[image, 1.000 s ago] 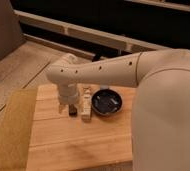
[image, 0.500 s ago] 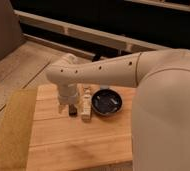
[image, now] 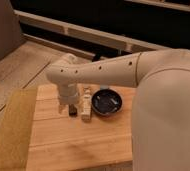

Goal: Place the eraser in the ceramic cup

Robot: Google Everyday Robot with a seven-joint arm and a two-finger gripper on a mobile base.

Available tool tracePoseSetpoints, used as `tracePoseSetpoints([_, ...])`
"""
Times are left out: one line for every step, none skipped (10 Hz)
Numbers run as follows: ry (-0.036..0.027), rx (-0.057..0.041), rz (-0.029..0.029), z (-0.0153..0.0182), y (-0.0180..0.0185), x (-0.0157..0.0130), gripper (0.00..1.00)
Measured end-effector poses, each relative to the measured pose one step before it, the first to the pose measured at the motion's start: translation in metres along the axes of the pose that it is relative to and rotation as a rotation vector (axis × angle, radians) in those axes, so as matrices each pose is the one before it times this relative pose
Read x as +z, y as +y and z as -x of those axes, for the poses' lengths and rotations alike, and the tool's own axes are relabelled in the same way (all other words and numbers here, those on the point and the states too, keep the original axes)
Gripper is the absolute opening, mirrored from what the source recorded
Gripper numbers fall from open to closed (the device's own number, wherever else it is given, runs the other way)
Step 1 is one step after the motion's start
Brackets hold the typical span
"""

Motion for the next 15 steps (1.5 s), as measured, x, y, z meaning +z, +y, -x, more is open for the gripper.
tracePoseSetpoints([0.00006,0.00001,-0.00001,0.00000,0.00000,0.00005,0.65])
tracePoseSetpoints([-0.00001,-0.00006,0.00001,-0.00001,0.00003,-0.00003,0.65])
tracePoseSetpoints([0.00003,0.00010,-0.00003,0.00002,-0.00005,0.00003,0.65])
tracePoseSetpoints([0.00001,0.00005,0.00001,-0.00001,-0.00002,-0.00001,0.65])
tracePoseSetpoints([0.00002,-0.00002,0.00000,0.00000,0.00000,0.00001,0.65])
tracePoseSetpoints([-0.00048,-0.00081,-0.00159,0.00014,-0.00019,0.00000,0.65])
tracePoseSetpoints([-0.00178,-0.00114,-0.00311,0.00059,-0.00053,-0.00023,0.65])
tracePoseSetpoints([-0.01505,-0.01415,-0.00857,0.00464,-0.00072,-0.00316,0.65])
tracePoseSetpoints([-0.03676,-0.03962,-0.01128,0.01150,0.00030,-0.00797,0.65])
tracePoseSetpoints([-0.05108,-0.06749,-0.01079,0.01634,0.00402,-0.01104,0.65])
tracePoseSetpoints([-0.05737,-0.08248,-0.00071,0.01928,0.00763,-0.01117,0.65])
tracePoseSetpoints([-0.04607,-0.06819,0.00878,0.01669,0.00747,-0.00713,0.65])
tracePoseSetpoints([-0.06122,-0.08890,0.03244,0.02445,0.00810,-0.00479,0.65])
tracePoseSetpoints([-0.04017,-0.04191,0.03824,0.01669,0.00034,0.00154,0.65])
tracePoseSetpoints([-0.01791,-0.01356,0.03232,0.00871,-0.00354,0.00621,0.65])
